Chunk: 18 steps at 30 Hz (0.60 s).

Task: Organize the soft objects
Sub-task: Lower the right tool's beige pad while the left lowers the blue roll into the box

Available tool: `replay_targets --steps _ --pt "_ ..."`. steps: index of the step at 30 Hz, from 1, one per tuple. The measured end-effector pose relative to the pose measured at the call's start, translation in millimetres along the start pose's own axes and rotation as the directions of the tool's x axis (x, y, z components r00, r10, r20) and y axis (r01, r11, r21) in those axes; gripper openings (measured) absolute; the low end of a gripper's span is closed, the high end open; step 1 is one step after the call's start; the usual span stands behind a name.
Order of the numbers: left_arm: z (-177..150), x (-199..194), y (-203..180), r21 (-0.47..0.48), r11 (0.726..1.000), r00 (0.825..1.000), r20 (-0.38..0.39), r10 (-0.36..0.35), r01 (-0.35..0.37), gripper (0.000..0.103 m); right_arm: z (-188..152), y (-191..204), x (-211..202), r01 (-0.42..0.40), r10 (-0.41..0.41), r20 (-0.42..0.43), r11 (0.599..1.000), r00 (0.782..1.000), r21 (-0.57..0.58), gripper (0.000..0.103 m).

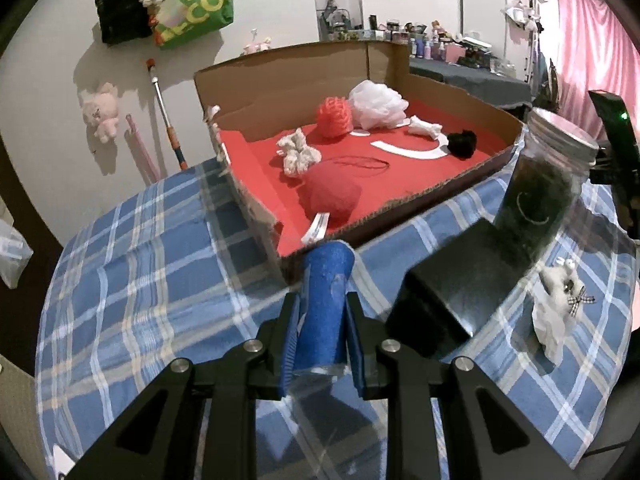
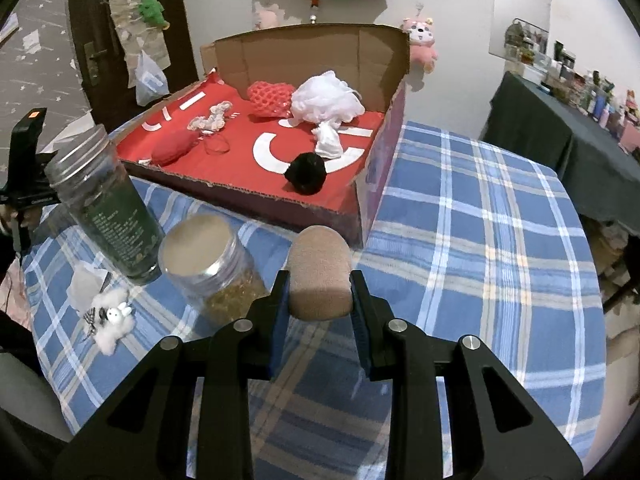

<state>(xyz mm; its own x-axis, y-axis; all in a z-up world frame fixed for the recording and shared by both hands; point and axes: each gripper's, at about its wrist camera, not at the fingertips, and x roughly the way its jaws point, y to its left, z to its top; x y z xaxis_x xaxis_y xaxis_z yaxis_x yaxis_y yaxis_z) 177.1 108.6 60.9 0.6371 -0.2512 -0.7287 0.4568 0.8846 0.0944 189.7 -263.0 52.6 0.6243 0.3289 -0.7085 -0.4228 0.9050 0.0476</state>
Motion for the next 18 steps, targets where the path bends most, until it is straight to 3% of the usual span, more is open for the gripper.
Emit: replay_targets --steps 18 --pt "28.8 -0.8 -1.5 0.068 0.994 0.995 0.030 -0.093 0.091 0.016 21.1 2.9 0.4 -0.079 0.080 0.011 0.994 0.997 -0.069 0.027"
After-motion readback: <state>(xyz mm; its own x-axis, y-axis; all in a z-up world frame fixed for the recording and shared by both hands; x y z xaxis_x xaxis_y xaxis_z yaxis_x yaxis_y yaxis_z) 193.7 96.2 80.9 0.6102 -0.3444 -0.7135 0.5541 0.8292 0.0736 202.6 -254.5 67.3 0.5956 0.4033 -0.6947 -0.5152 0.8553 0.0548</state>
